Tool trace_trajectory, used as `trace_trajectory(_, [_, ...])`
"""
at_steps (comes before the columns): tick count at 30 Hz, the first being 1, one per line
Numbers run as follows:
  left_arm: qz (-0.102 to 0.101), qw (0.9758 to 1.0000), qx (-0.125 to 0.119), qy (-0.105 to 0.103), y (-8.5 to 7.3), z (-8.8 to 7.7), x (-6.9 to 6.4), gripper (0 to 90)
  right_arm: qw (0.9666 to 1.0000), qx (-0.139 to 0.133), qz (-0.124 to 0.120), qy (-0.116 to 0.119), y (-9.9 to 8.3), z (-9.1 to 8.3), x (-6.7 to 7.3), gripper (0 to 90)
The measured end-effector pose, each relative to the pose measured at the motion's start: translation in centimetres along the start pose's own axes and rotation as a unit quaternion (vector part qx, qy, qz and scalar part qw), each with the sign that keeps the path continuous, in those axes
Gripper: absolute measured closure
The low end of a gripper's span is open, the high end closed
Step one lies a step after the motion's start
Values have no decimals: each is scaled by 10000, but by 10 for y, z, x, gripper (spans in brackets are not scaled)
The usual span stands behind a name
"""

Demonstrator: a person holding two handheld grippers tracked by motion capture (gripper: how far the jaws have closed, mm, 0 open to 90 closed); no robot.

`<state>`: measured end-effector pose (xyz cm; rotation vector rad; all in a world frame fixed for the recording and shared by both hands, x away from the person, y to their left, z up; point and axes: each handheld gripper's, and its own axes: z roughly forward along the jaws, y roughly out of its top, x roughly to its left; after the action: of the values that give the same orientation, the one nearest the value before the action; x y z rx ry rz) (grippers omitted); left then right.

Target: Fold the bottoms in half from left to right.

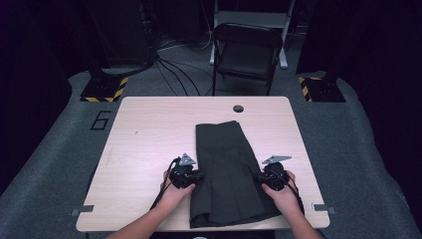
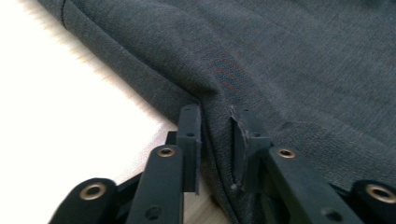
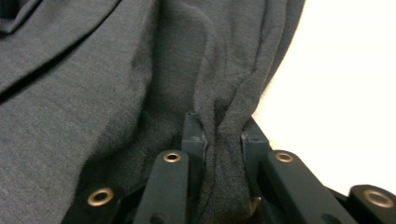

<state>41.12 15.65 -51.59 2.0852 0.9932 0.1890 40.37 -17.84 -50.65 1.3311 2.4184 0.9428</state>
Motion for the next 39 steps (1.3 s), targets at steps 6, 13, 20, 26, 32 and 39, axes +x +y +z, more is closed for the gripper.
trace_trajectory(6, [-15,10000,60,52,0,-10,8,809,9997,23,-148,204,6,1,9,810])
trace_trajectory(13, [-295,9994,113,147,-6,-24,23,824,9977,138,-489,447,16,7,28,812])
trace_trajectory(20, [-267,9986,296,342,-11,-41,38,827,9935,247,-825,746,25,12,47,814])
trace_trajectory(26, [-380,9980,304,410,-17,-49,43,827,9912,295,-889,931,30,14,60,822])
trace_trajectory(32, [-440,9976,381,382,-22,-57,48,828,9894,364,-920,1064,32,17,71,826])
trace_trajectory(39, [-578,9963,375,517,-26,-62,53,830,9851,481,-1096,1235,32,19,78,828])
